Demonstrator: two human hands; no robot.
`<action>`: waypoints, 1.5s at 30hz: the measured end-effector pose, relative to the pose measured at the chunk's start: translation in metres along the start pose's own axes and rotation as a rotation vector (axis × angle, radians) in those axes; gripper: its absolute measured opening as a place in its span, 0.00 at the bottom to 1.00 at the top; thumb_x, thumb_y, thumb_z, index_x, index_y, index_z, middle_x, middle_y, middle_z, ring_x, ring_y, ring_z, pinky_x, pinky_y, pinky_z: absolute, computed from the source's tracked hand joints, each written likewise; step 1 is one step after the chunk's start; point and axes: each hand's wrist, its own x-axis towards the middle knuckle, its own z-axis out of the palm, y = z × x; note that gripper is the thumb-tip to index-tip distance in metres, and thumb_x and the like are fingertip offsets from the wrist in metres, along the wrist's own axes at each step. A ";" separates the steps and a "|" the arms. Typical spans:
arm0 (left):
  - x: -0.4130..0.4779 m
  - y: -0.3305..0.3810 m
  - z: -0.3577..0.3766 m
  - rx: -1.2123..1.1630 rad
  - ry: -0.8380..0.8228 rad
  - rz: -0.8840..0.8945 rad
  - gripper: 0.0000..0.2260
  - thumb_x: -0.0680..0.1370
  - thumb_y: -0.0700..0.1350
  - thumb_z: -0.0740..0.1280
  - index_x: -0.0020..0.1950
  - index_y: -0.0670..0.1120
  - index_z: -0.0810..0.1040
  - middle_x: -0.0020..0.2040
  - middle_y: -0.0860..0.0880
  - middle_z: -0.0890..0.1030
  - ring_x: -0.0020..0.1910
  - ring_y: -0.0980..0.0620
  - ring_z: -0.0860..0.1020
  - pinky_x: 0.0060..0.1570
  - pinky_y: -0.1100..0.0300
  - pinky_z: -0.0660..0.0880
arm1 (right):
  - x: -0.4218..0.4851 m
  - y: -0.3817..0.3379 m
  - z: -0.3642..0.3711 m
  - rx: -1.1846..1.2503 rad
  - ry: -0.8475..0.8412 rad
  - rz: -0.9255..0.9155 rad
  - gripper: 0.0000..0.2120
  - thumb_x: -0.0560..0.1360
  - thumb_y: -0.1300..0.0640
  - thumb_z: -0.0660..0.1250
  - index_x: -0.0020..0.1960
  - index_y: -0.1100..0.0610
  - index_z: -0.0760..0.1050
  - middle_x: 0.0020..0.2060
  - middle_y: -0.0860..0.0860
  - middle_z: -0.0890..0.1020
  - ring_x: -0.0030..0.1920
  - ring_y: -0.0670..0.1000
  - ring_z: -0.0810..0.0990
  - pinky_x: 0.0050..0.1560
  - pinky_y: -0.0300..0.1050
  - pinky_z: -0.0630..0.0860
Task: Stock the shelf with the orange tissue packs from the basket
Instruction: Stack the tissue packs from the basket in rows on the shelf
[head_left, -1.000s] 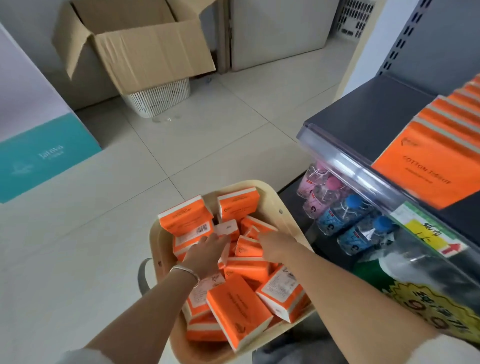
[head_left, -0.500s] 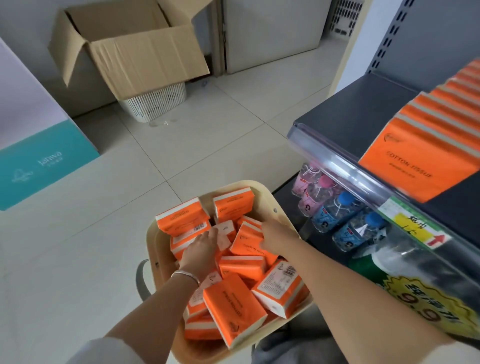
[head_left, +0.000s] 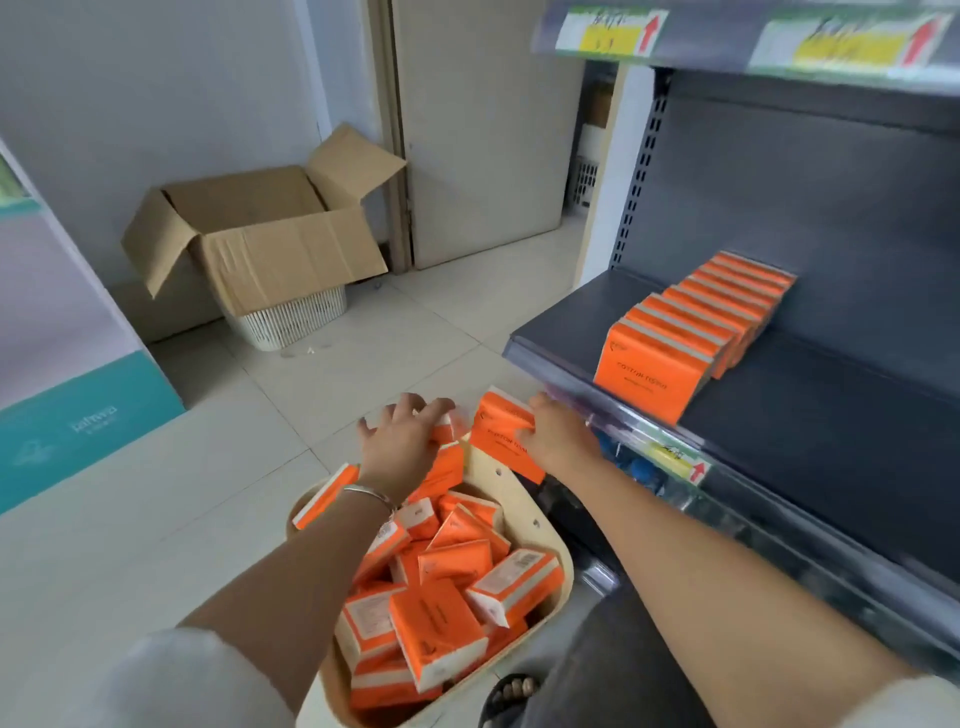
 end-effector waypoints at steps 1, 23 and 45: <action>0.001 0.007 -0.010 -0.004 0.034 -0.003 0.21 0.77 0.47 0.61 0.69 0.61 0.65 0.65 0.50 0.69 0.64 0.45 0.69 0.63 0.40 0.63 | -0.004 0.000 -0.013 0.021 0.052 0.008 0.19 0.77 0.51 0.62 0.64 0.59 0.67 0.60 0.58 0.76 0.61 0.60 0.75 0.56 0.53 0.75; 0.045 0.257 -0.106 -0.399 0.235 0.386 0.18 0.77 0.45 0.64 0.67 0.49 0.68 0.59 0.45 0.77 0.59 0.41 0.75 0.55 0.49 0.68 | -0.066 0.149 -0.202 0.331 0.619 0.312 0.17 0.78 0.50 0.62 0.63 0.57 0.70 0.58 0.60 0.76 0.57 0.62 0.77 0.53 0.52 0.73; 0.171 0.358 -0.062 -0.232 0.140 0.630 0.22 0.76 0.48 0.66 0.70 0.54 0.66 0.63 0.47 0.70 0.63 0.43 0.68 0.61 0.43 0.69 | 0.092 0.319 -0.195 0.039 0.529 0.500 0.20 0.78 0.55 0.64 0.69 0.50 0.68 0.65 0.55 0.69 0.65 0.60 0.65 0.55 0.53 0.73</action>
